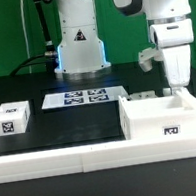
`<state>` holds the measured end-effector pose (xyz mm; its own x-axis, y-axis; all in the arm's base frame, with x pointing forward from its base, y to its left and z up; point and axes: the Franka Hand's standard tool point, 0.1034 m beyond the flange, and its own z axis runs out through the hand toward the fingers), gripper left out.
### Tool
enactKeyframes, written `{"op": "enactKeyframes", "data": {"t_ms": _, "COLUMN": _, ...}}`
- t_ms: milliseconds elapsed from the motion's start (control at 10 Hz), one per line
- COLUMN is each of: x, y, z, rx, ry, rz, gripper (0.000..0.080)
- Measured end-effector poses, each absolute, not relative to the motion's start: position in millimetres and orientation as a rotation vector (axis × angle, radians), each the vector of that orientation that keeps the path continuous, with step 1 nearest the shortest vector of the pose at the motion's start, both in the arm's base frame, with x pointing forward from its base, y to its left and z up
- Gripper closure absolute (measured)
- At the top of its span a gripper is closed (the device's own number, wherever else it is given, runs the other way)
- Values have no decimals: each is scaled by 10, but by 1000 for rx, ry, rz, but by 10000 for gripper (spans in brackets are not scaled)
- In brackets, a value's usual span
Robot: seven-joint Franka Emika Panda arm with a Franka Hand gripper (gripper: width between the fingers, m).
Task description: Assemble cabinet
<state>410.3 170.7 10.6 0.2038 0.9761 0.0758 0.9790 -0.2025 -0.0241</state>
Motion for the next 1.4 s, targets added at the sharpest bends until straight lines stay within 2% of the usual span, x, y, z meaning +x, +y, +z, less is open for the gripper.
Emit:
{"op": "enactKeyframes", "data": {"t_ms": 400, "x": 4108, "y": 1697, "z": 118, "rx": -2384, "ry": -1943, "rz": -63, "gripper": 731}}
{"op": "enactKeyframes", "data": {"t_ms": 600, "x": 4195, "y": 1574, "z": 372, "rx": -2396, "ry": -1969, "rz": -51, "gripper": 731}}
{"op": "enactKeyframes", "data": {"t_ms": 900, "x": 4269, "y": 1218, "z": 584, "rx": -2375, "ry": -2035, "rz": -49, "gripper": 729}}
{"op": "enactKeyframes", "data": {"t_ms": 1400, "x": 4323, "y": 1190, "z": 584, "rx": -2385, "ry": -2024, "rz": -53, "gripper": 729}}
